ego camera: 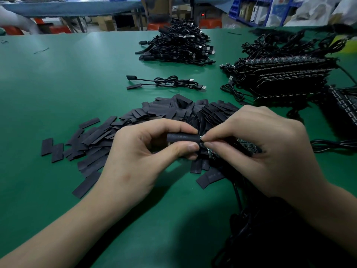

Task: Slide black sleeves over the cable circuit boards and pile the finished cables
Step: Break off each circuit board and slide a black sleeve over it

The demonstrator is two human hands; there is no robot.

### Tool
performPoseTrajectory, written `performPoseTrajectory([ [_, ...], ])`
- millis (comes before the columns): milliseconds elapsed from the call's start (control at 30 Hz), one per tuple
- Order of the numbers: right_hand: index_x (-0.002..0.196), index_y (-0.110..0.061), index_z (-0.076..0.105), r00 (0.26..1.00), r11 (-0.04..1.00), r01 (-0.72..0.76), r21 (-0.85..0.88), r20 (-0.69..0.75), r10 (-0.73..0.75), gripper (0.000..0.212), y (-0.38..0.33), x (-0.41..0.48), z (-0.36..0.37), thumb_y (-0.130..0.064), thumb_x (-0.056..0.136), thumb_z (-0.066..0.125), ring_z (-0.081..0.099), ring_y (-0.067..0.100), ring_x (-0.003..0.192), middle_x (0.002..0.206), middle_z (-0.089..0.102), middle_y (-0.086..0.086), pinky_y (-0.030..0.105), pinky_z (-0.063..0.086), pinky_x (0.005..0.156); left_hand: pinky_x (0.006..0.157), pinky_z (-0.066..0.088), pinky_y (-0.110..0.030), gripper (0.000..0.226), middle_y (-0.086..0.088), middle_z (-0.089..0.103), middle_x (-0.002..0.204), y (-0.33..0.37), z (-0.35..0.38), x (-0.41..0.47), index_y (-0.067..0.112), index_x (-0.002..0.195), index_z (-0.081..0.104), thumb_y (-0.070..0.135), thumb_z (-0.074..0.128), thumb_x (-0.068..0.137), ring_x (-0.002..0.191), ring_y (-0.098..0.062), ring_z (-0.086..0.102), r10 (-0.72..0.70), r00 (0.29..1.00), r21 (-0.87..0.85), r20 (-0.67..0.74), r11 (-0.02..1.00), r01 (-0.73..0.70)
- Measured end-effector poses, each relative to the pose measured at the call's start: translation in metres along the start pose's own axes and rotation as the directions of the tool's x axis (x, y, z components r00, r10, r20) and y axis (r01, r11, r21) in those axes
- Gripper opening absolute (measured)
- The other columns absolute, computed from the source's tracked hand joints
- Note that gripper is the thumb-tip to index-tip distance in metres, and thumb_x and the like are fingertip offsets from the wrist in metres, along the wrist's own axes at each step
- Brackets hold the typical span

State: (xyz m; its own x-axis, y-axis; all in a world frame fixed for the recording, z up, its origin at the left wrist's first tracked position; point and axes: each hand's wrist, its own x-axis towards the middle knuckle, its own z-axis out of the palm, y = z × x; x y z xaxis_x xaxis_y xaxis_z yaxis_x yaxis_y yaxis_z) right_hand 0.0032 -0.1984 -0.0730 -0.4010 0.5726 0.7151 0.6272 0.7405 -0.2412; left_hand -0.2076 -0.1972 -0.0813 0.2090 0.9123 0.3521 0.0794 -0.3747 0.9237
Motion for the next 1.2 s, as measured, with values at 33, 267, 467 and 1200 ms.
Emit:
performPoseTrajectory([
  [33,0.090,-0.016,0.078,1.000,1.000,-0.014,0.009,-0.001,0.014,0.005,-0.001,0.000,0.000,-0.019,0.092,0.076,0.065,0.024,0.075,0.082,0.073,-0.001,0.044,0.048,0.070,0.070,0.056,-0.017,0.020,-0.002,0.078,0.079,0.000,0.000,0.000,0.013,0.095,0.075,0.017,0.076,0.075,0.068,-0.013,0.075,0.006,1.000,0.007,-0.001,1.000,-0.006],
  [267,0.092,-0.030,0.076,0.934,0.898,-0.357,0.256,0.117,0.338,0.008,-0.003,0.004,-0.005,-0.032,0.090,0.068,0.070,0.008,0.082,0.081,0.073,-0.013,0.025,0.052,0.075,0.079,0.055,-0.018,0.019,0.008,0.078,0.090,-0.001,-0.005,0.001,0.027,0.096,0.076,0.027,0.079,0.077,0.082,-0.006,0.074,0.100,0.995,0.136,-0.024,0.986,-0.096],
  [467,0.083,-0.028,0.075,0.891,0.821,-0.448,0.354,0.258,0.374,0.012,0.000,0.005,-0.002,-0.029,0.093,0.070,0.070,0.009,0.072,0.072,0.073,-0.009,0.030,0.054,0.073,0.081,0.053,-0.022,0.034,0.003,0.075,0.095,-0.004,-0.009,0.002,0.029,0.109,0.074,0.034,0.085,0.077,0.084,-0.015,0.071,0.203,0.975,0.280,-0.090,0.945,-0.170],
  [1200,0.087,-0.036,0.076,0.909,0.766,-0.415,0.491,0.191,0.370,0.007,-0.002,0.002,0.006,-0.031,0.084,0.072,0.068,-0.001,0.065,0.070,0.073,-0.016,0.013,0.052,0.066,0.078,0.055,-0.015,0.027,0.008,0.079,0.090,-0.002,-0.002,0.003,0.020,0.098,0.077,0.019,0.079,0.072,0.081,-0.002,0.073,0.048,0.988,0.008,-0.145,0.999,-0.047],
])
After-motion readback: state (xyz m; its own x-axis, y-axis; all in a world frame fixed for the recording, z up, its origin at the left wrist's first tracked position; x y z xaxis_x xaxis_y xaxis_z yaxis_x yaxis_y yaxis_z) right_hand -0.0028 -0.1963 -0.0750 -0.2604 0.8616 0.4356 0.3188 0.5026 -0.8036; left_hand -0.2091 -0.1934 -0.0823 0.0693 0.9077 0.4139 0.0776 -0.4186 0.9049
